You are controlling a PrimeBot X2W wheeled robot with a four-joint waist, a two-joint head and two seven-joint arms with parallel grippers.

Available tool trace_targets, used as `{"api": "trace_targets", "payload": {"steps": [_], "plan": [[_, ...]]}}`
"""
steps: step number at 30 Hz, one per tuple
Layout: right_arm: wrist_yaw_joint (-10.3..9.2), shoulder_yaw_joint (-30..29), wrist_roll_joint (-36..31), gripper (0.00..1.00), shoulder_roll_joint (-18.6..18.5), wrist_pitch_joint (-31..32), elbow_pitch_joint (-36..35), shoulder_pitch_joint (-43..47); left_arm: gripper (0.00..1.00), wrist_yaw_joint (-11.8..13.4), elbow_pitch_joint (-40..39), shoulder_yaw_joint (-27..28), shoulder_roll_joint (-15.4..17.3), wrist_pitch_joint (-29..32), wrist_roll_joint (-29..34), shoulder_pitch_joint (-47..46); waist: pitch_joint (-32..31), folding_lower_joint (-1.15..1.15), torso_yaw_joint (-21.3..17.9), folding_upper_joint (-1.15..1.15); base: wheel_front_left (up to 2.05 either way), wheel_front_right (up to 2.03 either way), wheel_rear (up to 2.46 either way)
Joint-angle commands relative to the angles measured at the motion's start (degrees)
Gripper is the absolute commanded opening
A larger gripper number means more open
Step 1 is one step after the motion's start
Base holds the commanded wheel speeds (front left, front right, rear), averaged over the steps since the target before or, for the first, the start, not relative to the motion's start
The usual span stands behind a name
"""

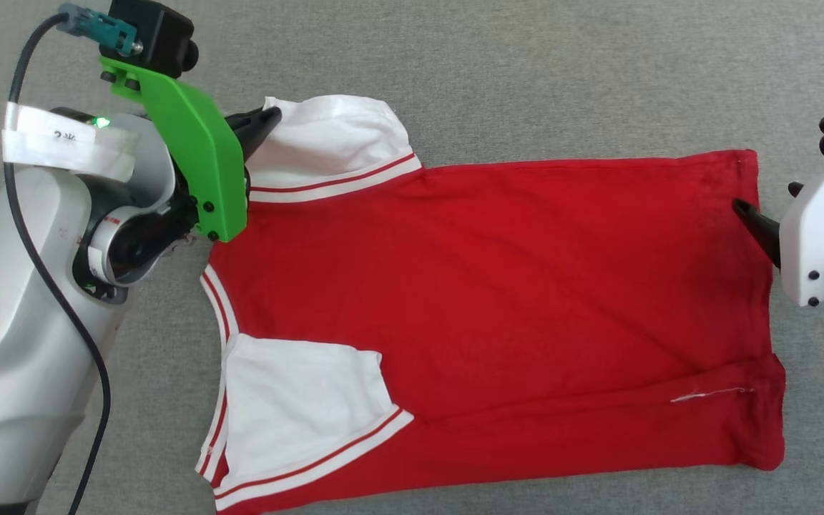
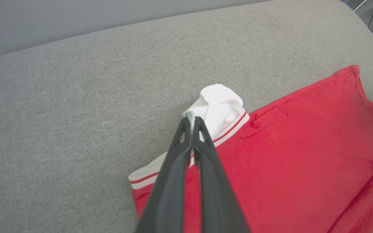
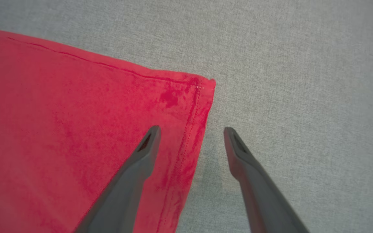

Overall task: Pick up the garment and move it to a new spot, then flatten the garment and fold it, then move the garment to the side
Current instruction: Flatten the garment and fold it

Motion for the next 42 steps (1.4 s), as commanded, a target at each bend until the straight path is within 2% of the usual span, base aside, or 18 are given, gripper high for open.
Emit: {"api": "trace_targets", "payload": {"steps": [1,8,14,22,23,24,25,29,42], "plan": [[-0.05,0.20,0.98,1.00,-0.22,2.47,1.36,-1.77,0.00,0.69,-1.60,0.02,0.29,0.37,-0.23,1.47,1.53,0.00,1.84,0.00,0.00,0.00,0.00],[-0.05,1.27,-0.59,1.00,-2.09,7.33,6.76,-8.27,0.00,1.99,-7.43,-0.69,0.46,0.76,0.27,3.01,3.24,0.00,4.23,0.00,0.00,0.00,0.00],[-0.05,2.86,-1.12,1.00,-2.05,6.47,10.89,-10.22,0.00,2.17,-9.48,-1.15,-0.27,-0.35,0.77,3.28,4.25,0.00,5.58,0.00,0.00,0.00,0.00],[-0.05,6.97,0.57,1.00,-1.63,5.02,15.14,-8.46,0.00,1.91,-9.85,-1.72,-0.68,-1.41,1.05,3.85,5.32,0.00,6.42,0.00,0.00,0.00,0.00],[-0.05,7.31,0.97,0.73,-1.54,5.05,15.54,-8.12,0.00,1.92,-9.72,-1.70,-0.69,-1.56,1.05,3.92,5.36,0.00,6.47,0.00,0.00,0.00,0.00],[-0.05,7.57,1.50,0.31,-1.40,5.00,15.92,-7.76,0.00,1.94,-9.51,-1.64,-0.73,-1.78,1.01,4.02,5.36,0.00,6.53,0.00,0.00,0.00,0.00],[-0.05,7.66,2.01,0.00,-1.25,4.83,16.12,-7.54,0.00,1.92,-9.24,-1.56,-0.78,-2.02,0.96,4.09,5.30,0.00,6.54,0.00,0.00,0.00,0.00],[-0.05,7.61,2.54,0.00,-1.47,1.41,16.28,-7.30,0.00,1.80,-7.84,-1.09,-0.85,-3.50,0.82,4.81,4.42,0.00,6.50,0.00,0.00,0.00,0.00],[-0.05,5.41,3.30,0.00,-1.93,-15.82,17.34,-5.90,0.00,1.94,-4.07,0.91,-0.59,-10.21,0.54,10.20,-3.51,0.00,5.58,0.00,0.00,0.00,0.00]]}}
